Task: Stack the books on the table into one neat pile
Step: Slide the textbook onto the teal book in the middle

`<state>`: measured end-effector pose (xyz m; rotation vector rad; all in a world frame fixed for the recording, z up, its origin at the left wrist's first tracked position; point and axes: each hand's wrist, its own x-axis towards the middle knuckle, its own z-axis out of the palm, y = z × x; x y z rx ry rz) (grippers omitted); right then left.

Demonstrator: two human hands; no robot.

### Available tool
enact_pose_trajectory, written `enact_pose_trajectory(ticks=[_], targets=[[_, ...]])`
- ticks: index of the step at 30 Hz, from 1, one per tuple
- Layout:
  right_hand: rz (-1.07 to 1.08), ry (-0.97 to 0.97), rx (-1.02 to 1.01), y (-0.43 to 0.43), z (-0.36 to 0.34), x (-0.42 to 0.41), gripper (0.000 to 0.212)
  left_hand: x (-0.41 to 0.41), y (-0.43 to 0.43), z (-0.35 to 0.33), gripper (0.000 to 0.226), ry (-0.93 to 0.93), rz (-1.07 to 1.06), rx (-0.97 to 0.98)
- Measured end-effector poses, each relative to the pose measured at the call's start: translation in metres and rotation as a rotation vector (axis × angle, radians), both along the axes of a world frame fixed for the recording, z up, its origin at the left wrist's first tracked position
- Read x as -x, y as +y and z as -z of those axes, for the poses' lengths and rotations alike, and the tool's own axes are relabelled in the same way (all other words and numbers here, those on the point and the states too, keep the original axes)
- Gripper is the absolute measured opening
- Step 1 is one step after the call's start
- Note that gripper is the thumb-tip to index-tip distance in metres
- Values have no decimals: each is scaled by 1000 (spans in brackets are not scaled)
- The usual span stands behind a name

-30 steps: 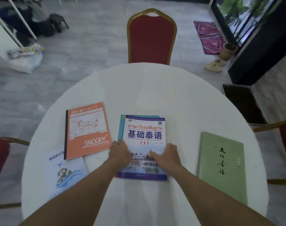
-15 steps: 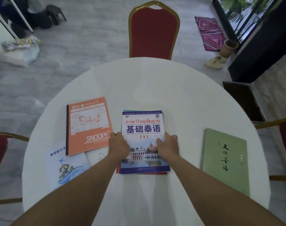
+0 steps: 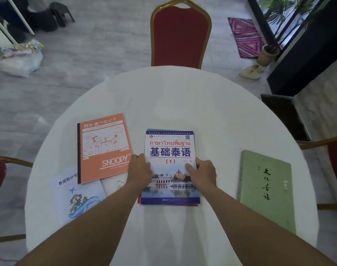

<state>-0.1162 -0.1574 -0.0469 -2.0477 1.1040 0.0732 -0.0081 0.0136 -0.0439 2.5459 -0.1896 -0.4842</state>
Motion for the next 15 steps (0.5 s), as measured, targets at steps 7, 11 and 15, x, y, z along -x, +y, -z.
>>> enact_pose_trajectory(ticks=[7,11,15], targets=[[81,1,-99,-7,-2,5,33,-3,1,-2,27,-25,46,-17],[86,-2,-103,-6,0,6,34,-2,-1,-2,28,-27,28,-14],[19,-21,-56,-5,2,7,33,-3,-1,-6,27,5,44,-27]])
